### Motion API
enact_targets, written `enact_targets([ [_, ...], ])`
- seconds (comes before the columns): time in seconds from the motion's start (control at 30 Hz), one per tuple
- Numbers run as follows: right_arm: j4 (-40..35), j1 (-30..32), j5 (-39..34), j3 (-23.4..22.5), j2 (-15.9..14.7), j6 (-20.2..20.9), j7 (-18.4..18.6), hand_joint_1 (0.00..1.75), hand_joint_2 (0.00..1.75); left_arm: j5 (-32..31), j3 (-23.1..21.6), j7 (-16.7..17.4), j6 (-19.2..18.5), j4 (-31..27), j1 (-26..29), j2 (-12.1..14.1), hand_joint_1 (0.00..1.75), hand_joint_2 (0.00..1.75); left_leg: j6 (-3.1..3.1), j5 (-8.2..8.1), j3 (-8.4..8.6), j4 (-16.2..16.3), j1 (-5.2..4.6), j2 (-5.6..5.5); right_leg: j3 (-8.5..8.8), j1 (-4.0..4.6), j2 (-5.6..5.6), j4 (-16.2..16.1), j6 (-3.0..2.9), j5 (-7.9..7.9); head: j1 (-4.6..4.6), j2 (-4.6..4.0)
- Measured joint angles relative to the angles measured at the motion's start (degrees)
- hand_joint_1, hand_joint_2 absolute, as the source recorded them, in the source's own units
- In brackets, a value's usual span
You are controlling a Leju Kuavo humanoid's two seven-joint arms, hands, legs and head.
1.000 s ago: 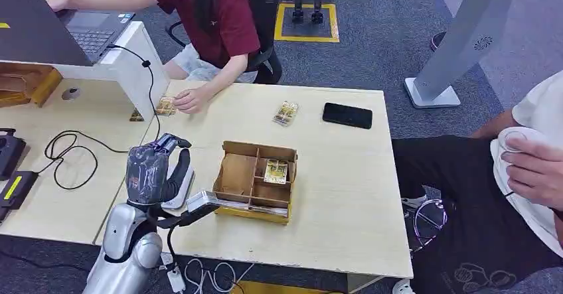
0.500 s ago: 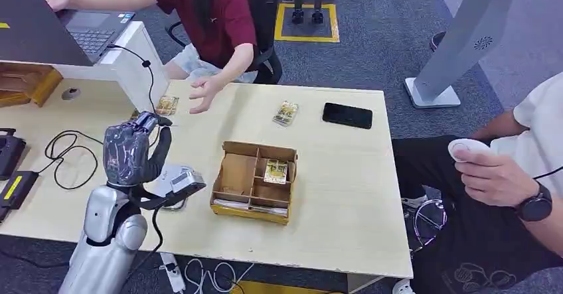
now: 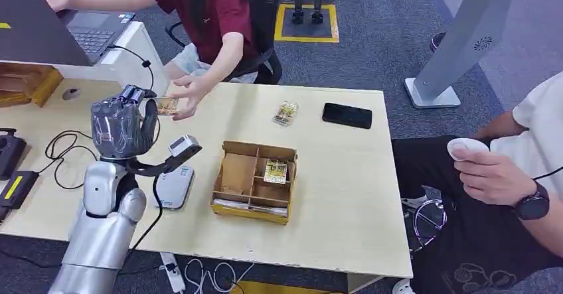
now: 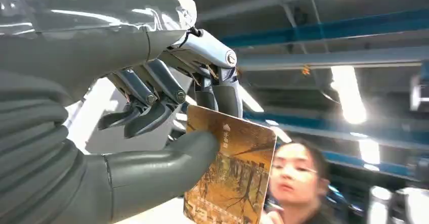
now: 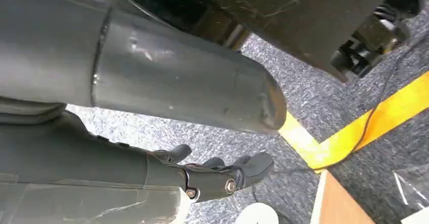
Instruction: Pass the card to the sensor for recognition and then transmit it.
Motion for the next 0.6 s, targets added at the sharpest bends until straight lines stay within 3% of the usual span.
enact_targets([
  [0.1, 0.0, -0.32, 0.0, 0.5, 0.02, 0.26, 0.2, 0.0, 0.0, -1.15, 1.22, 0.74, 1.35, 5.33, -2.1, -0.81, 1.75, 1.75, -0.01, 0.01, 0.01, 0.0, 0.0, 0.02, 0.0, 0.0, 0.02, 0.0, 0.02, 0.03, 0.0, 0.0],
  [0.27, 0.0, -0.32, 0.0, 0.5, 0.02, 0.26, 0.2, 0.0, 0.0, -1.22, 1.27, 0.79, 1.44, 5.57, -2.17, -0.9, 1.75, 1.75, -0.01, 0.01, 0.01, 0.0, 0.0, 0.02, 0.0, 0.0, 0.02, 0.0, 0.02, 0.03, 0.0, 0.0],
  [0.43, 0.0, -0.31, 0.0, 0.63, 0.02, 0.26, 0.17, 0.0, 0.0, -3.17, 2.84, 0.61, 3.21, 14.66, -3.33, -3.23, 1.75, 1.75, 0.0, 0.0, -0.03, 0.01, -0.01, 0.0, -0.01, 0.0, 0.02, -0.01, 0.03, 0.01, 0.0, 0.0],
  [0.47, 0.0, -0.31, 0.0, 0.63, 0.02, 0.26, 0.17, 0.0, 0.0, -3.16, 2.88, 0.48, 3.19, 14.94, -3.34, -3.37, 0.21, 1.75, 0.0, 0.0, -0.03, 0.01, -0.01, 0.01, -0.01, 0.0, 0.02, -0.01, 0.03, 0.02, 0.0, 0.0],
  [0.5, 0.0, -0.31, 0.0, 0.63, 0.02, 0.26, 0.17, 0.0, 0.0, -3.16, 2.88, 0.48, 3.19, 15.12, -3.34, -3.56, 0.0, 1.75, 0.0, 0.0, -0.02, 0.01, -0.01, 0.01, -0.01, 0.0, 0.02, -0.01, 0.03, 0.02, 0.0, 0.0],
  [0.6, 0.0, -0.31, 0.0, 0.63, 0.02, 0.26, 0.17, 0.0, 0.0, -1.4, 3.01, -0.28, 3.25, 15.27, -3.34, -4.15, 0.0, 1.75, 0.0, 0.0, -0.02, 0.01, -0.01, 0.01, -0.01, 0.0, 0.01, -0.01, 0.03, 0.02, 0.0, 0.0],
])
